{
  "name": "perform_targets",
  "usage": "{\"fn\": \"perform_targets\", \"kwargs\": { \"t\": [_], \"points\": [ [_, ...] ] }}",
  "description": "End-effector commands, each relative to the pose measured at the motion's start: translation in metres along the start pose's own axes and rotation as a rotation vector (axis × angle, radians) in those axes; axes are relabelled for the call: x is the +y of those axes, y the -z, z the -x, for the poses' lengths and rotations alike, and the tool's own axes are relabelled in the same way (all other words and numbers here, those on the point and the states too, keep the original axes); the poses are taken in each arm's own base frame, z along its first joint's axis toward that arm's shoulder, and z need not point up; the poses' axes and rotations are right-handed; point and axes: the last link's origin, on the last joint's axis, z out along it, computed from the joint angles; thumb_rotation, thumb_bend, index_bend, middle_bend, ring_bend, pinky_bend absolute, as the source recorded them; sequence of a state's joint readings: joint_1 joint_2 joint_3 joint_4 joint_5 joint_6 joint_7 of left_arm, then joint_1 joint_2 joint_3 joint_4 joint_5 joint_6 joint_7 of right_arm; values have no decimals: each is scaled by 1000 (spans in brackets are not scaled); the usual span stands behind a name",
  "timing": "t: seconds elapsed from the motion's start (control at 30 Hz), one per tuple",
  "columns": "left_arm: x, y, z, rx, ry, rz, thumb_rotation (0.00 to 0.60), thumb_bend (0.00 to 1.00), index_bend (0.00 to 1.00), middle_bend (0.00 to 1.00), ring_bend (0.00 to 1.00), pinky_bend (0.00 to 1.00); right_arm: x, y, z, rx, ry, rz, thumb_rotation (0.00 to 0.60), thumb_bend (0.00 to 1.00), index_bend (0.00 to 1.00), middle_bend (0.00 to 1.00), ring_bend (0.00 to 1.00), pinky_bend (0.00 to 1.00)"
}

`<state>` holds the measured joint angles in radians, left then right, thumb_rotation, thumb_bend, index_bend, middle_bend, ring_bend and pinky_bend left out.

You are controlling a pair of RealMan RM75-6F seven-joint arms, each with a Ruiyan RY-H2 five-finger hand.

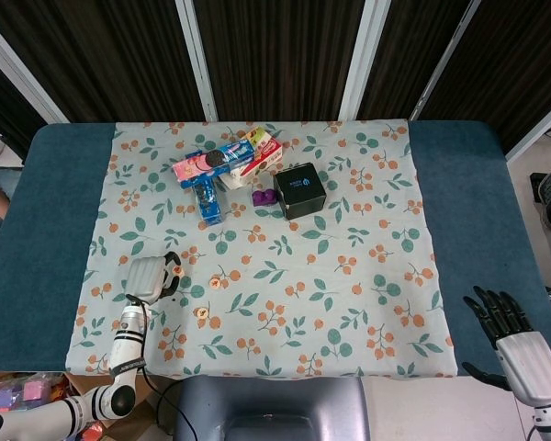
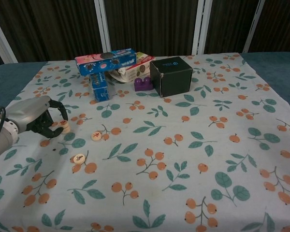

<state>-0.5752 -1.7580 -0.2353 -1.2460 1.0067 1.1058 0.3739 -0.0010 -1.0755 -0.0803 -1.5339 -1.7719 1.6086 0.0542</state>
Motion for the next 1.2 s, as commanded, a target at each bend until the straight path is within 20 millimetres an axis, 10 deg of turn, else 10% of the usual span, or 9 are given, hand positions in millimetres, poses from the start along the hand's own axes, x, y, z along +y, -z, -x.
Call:
{"fn": "perform_targets", "kwargs": {
  "t": [0.03,0.53,1.2],
  "points": [
    [0,0,0,-2,-1,2,600,418,372,1000,1000,1000,0,0,0,1,0,0,600,142,0,0,0,0],
    [21,19,-6,15,44,104,600,414,321,1000,1000,1000,0,1,-1,4,-4,-4,600,142,0,0,0,0],
    [56,15,39,-26,87,99,600,418,358,1000,1000,1000,2,3,-5,12,-15,-11,600,142,0,0,0,0]
  ]
}}
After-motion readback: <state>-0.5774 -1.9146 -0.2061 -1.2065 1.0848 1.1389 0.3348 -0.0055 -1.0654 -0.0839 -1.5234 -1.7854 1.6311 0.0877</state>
